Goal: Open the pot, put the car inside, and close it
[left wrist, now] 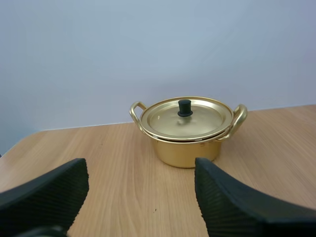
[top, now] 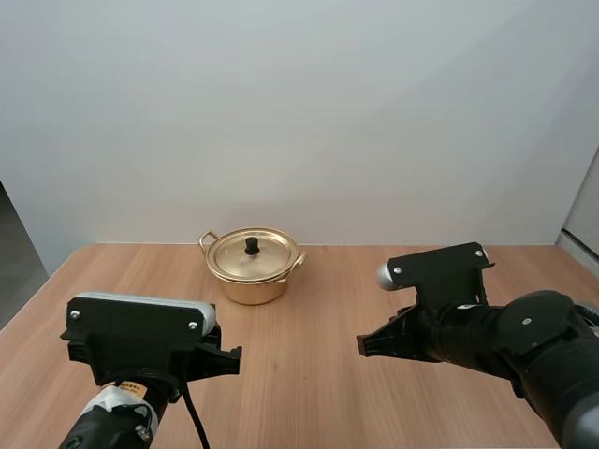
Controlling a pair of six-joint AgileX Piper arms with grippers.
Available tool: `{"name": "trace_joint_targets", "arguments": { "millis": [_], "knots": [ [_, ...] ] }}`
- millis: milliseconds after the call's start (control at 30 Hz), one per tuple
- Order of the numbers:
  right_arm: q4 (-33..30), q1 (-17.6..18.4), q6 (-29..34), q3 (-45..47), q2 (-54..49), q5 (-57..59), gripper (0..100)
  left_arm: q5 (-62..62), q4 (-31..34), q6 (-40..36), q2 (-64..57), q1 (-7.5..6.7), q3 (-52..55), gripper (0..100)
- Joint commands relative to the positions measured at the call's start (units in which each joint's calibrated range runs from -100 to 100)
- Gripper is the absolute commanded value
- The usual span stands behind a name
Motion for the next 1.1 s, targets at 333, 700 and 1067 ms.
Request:
{"name": "trace_joint_targets", "arguments": {
  "millis": [333, 700, 1067],
  "knots": [
    [-11.5, 4.6, 12.3, 5.8, -29.9, -14.7, 0, 3.4, 8.2, -0.6, 0.0, 0.0, 0.0, 1],
    [-30.8, 4.9, 37.7, 16.5, -36.0, -21.9, 0, 2.5, 5.1, 0.3, -0.1, 0.0, 0.0, 0],
    [-48.2, 10.4, 57.6, 16.5, -36.0, -20.6, 0, 2.7, 6.0, 0.3, -0.4, 0.0, 0.0, 0]
  ]
}}
